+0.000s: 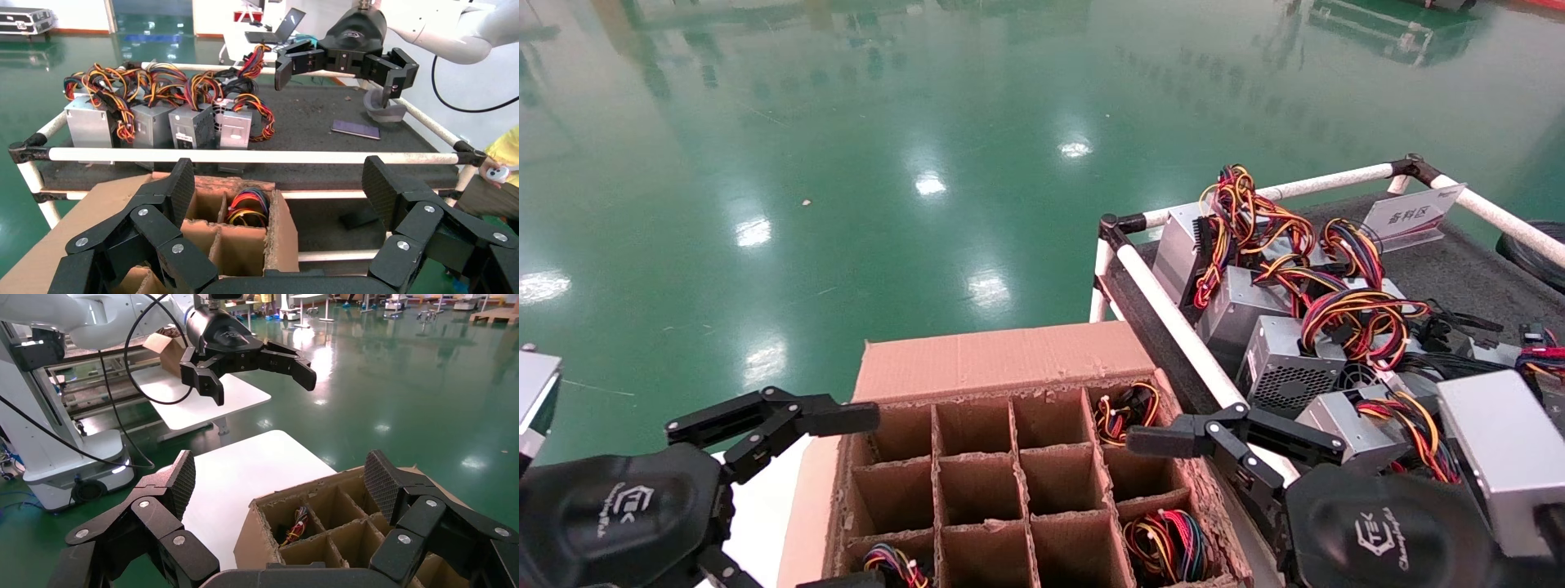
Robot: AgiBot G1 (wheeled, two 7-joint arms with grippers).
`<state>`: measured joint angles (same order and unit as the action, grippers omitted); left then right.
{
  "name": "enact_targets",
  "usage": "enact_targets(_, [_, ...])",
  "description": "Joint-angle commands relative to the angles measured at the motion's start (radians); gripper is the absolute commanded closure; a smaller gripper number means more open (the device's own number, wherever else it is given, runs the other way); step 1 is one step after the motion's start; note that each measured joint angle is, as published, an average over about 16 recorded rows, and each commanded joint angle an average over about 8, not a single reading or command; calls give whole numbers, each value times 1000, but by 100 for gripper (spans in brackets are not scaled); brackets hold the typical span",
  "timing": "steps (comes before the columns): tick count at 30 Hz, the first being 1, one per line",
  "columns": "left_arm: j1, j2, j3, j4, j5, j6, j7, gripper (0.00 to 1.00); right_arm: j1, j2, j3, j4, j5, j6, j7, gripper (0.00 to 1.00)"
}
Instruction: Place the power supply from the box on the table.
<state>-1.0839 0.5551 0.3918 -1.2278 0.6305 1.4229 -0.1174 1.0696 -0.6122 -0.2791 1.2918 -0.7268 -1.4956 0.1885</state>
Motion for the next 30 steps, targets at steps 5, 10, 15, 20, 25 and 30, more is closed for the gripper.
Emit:
enact_targets(5, [0,0,0,0,0,0,0,0,3,0,0,-4,-2,0,0,0])
enact_targets(10, [0,0,0,0,0,0,0,0,4,1,0,-6,-3,0,-1,0])
enact_targets(15, [0,0,0,0,0,0,0,0,5,1,-1,-8,-3,0,-1,0])
enact_targets(20, [0,0,0,0,0,0,0,0,5,1,-1,-9,-4,0,-1,0])
enact_targets(25, [0,0,0,0,0,0,0,0,5,1,-1,-9,-4,0,-1,0])
enact_targets(30, [0,0,0,0,0,0,0,0,6,1,-1,-10,-4,0,-1,0])
